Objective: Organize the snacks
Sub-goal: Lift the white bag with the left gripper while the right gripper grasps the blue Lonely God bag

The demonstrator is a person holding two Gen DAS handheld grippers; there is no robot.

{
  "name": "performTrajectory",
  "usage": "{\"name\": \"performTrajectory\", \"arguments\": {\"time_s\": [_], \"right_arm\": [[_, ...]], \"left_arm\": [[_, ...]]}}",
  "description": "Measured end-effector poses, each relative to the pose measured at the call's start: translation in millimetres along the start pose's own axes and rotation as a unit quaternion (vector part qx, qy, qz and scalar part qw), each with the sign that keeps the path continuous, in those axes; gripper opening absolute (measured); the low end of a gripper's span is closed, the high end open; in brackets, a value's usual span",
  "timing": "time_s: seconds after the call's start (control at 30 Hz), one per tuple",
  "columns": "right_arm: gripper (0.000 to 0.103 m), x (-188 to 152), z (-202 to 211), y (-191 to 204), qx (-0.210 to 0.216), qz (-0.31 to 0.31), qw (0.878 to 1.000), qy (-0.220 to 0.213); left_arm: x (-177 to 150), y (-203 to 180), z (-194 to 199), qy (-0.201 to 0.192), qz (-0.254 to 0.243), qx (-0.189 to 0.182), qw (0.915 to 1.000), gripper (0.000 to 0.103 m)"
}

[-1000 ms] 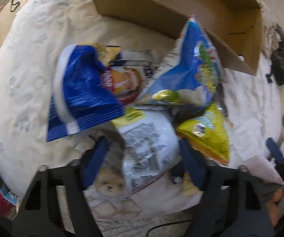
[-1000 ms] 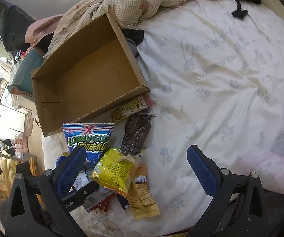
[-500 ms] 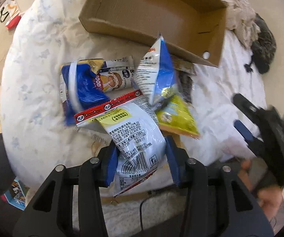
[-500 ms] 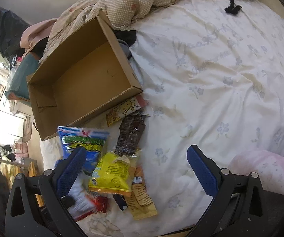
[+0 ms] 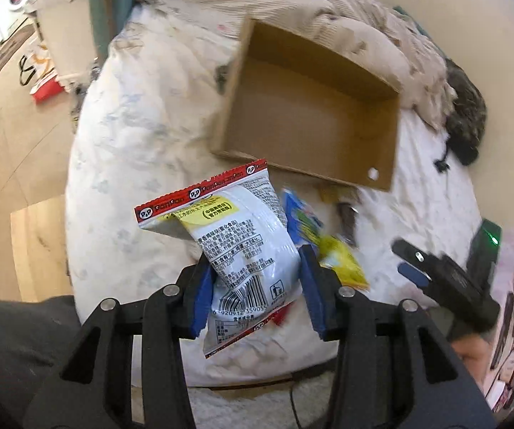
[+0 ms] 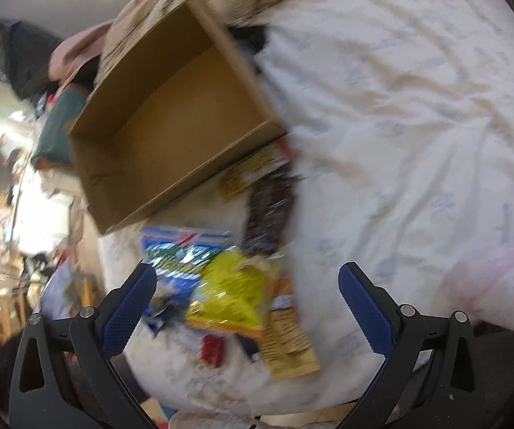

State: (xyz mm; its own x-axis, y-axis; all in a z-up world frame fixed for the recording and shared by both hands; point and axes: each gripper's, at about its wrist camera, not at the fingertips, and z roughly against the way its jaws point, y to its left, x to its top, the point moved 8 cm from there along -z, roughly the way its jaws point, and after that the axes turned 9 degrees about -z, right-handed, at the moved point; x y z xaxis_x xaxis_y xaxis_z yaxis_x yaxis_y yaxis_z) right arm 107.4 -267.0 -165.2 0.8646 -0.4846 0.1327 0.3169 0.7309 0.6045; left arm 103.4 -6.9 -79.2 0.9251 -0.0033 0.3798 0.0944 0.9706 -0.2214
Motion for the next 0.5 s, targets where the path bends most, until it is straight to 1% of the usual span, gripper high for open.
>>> {"name": "performTrajectory", "arguments": {"time_s": [0.07,0.13,0.2,0.27,0.37,0.43,0.47,0.5], "right_arm": [[0.103,-7,-7,18,0.016,0.013,1.0,0.023],[0.102,-10,-12,35,0.032,0.016,0.999,0.034],[0.101,-13,-21,56,0.05,0.015,0.997,0.049],[0.097,-17,-37,75,0.057,0.011,0.996,0.068],[0.088,-25,-65,92,0.031,0.014,0.995,0.095],[0.087,-28,-80,95,0.004,0.021,0.995,0.094],[0.087,-30,-88,96,-0.014,0.026,0.995,0.095],[0.087,-32,-96,93,-0.042,0.033,0.994,0.097]], "left_arm": [[5,16,-7,-0.001,-0.002,0.014,0.9999,0.04],[8,27,-15,-0.003,-0.007,0.025,0.9997,0.04],[8,34,-23,0.001,-0.002,0.021,0.9998,0.04],[4,38,-28,0.004,0.0,0.018,0.9998,0.04],[-3,39,-39,0.015,0.003,0.006,0.9999,0.04],[-3,36,-42,0.019,0.008,-0.005,0.9998,0.04],[-3,34,-42,0.017,0.004,-0.007,0.9998,0.04],[-2,32,-41,0.015,-0.002,-0.006,0.9999,0.04]]}}
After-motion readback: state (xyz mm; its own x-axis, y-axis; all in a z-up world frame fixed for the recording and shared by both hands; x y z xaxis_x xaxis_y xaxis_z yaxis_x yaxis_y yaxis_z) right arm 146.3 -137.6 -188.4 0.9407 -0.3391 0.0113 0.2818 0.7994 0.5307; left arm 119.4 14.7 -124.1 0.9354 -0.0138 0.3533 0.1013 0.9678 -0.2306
